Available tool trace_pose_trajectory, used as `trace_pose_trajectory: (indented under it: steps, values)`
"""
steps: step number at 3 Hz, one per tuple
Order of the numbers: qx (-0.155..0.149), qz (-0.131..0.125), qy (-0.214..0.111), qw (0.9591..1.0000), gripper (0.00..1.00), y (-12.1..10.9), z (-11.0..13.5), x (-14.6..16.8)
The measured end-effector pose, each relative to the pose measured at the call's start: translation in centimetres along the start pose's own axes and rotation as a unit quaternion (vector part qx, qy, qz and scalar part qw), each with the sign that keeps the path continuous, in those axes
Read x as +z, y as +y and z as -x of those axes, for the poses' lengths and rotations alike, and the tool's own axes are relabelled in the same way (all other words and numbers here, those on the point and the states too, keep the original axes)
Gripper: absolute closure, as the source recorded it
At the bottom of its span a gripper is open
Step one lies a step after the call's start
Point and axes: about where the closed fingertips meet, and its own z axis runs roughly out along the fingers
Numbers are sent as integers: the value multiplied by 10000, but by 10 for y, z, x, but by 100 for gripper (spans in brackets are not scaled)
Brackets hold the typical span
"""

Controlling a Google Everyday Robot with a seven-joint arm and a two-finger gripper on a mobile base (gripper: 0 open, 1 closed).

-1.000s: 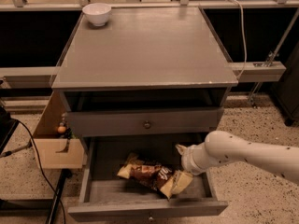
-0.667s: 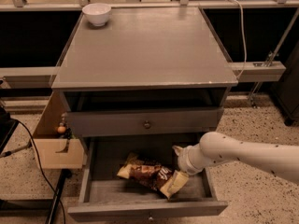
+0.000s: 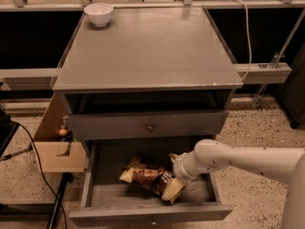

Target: Pick brown chip bag from middle drawer and place on counter

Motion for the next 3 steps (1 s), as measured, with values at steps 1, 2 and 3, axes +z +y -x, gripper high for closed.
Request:
trace_pose_trajectory:
  steps: [1,2,3]
  values:
    - [73,135,-31,9999,0,5,7,18]
    - [123,212,-70,9997,0,8,11,29]
    - [219,242,-79,9994,0,6,9,39]
